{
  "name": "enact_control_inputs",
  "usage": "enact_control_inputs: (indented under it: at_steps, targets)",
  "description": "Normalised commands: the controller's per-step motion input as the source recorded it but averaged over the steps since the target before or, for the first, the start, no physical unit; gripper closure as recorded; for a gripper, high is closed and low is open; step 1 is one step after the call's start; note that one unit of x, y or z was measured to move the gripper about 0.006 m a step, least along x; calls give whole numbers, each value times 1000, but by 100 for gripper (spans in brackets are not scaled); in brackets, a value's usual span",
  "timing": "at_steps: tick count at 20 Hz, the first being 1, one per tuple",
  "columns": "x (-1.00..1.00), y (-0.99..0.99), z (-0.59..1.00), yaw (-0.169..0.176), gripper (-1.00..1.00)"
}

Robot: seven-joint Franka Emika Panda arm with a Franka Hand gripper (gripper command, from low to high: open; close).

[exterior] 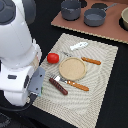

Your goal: Interact with the objects in diverse but meaningful ways.

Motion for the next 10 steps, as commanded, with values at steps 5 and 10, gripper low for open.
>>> enact_control_inputs:
  at_steps: [5,10]
  targets:
    - [62,-63,-193,1,100]
    - [106,-5,46,1,100]
